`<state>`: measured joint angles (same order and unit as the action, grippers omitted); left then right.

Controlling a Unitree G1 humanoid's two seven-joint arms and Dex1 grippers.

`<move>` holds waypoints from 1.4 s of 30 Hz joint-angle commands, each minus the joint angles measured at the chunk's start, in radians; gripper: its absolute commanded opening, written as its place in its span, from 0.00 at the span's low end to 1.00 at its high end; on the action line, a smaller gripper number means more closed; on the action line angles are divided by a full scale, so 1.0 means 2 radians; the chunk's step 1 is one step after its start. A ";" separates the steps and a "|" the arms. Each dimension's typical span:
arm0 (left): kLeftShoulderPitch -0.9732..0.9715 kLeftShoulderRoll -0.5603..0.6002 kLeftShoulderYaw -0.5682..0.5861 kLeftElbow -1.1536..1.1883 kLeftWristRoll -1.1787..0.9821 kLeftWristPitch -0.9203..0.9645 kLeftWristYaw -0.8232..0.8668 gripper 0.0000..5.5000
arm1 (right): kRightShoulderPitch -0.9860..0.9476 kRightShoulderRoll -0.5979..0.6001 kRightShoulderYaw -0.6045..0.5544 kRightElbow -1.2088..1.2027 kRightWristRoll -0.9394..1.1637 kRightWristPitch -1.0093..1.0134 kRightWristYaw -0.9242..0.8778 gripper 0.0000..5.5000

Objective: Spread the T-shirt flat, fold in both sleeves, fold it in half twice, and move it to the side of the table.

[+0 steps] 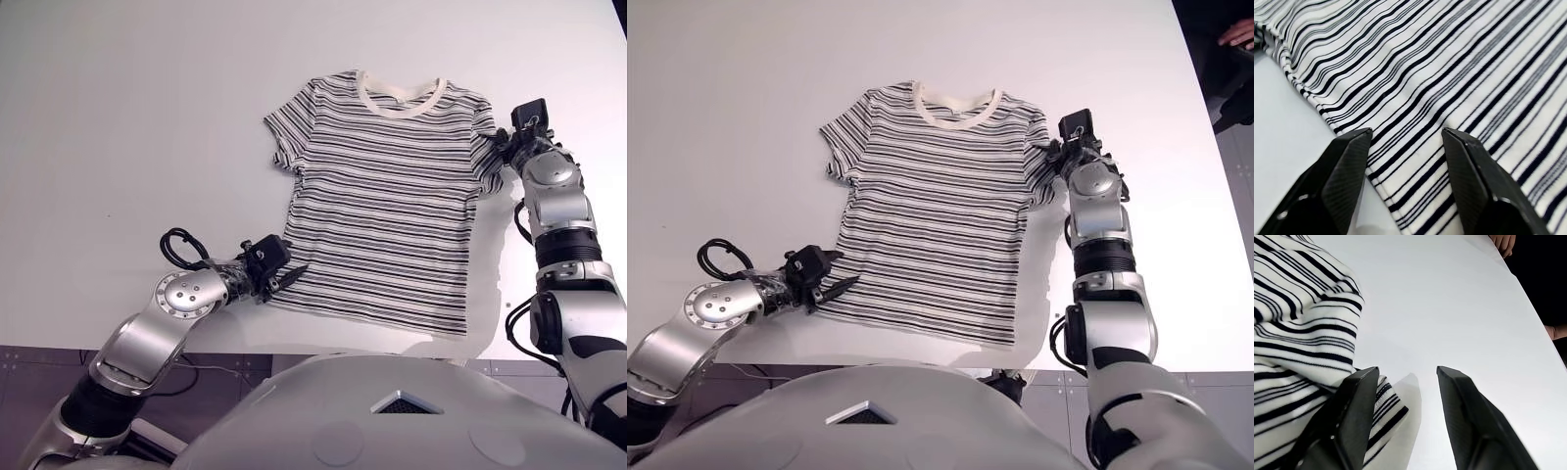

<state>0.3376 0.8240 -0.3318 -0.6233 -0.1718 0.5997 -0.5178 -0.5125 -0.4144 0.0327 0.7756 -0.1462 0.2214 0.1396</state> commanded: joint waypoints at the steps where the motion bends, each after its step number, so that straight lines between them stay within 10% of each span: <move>1: 0.049 0.010 -0.033 0.002 0.021 0.035 0.001 0.48 | 0.004 -0.021 -0.002 0.071 -0.010 0.024 -0.008 0.39; 9: 0.077 -0.024 -0.022 -0.036 0.015 0.061 0.031 0.48 | 0.050 0.036 -0.119 -0.250 0.123 0.042 -0.045 0.39; 25: -0.140 -0.128 0.259 -0.003 -0.231 0.091 0.044 0.48 | 0.095 0.048 0.141 -0.411 0.109 0.210 0.147 0.39; 42: -0.167 -0.148 0.174 0.181 -0.044 -0.018 0.079 0.48 | 0.111 0.028 0.362 -0.475 0.017 0.212 0.270 0.39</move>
<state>0.0065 0.4927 0.0310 -0.2887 -0.3061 0.5841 -0.3485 -0.3237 -0.3441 0.7345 -0.1649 -0.0989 0.6152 0.6602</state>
